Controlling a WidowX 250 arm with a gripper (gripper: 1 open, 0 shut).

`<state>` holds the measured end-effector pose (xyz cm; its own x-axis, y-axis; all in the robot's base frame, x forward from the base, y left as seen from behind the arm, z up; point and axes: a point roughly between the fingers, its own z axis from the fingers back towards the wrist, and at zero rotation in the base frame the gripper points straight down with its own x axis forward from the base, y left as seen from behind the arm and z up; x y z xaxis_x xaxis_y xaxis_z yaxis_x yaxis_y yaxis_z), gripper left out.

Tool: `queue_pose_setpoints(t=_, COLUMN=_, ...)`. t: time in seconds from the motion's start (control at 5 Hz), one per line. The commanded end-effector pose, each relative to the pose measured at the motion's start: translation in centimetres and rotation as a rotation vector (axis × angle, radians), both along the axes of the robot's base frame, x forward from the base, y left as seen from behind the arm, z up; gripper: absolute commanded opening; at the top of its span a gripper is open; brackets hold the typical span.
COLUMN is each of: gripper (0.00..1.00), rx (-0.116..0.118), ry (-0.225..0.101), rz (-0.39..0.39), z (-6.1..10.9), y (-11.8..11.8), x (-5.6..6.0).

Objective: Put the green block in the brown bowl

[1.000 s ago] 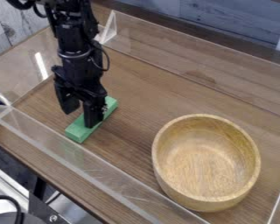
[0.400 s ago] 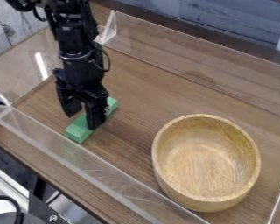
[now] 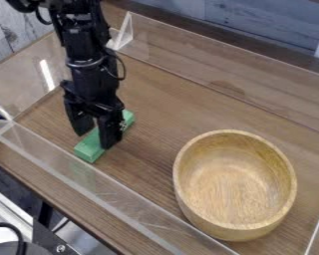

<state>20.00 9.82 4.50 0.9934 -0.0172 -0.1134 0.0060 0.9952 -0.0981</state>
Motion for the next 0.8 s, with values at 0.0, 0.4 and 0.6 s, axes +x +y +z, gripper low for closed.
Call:
queue_pose_setpoints(t=0.0, gripper=1.0, rx=0.02, ry=-0.07, rz=0.013, z=2.1, y=0.7, x=1.1)
queue_pose_setpoints(t=0.4, gripper=1.0, rx=0.023, ry=-0.061, rz=0.025, z=1.3, y=1.0, x=1.3)
queue_pose_setpoints(t=0.6, gripper=1.0, rx=0.027, ry=-0.052, rz=0.028, z=0.7, y=1.1, x=1.4)
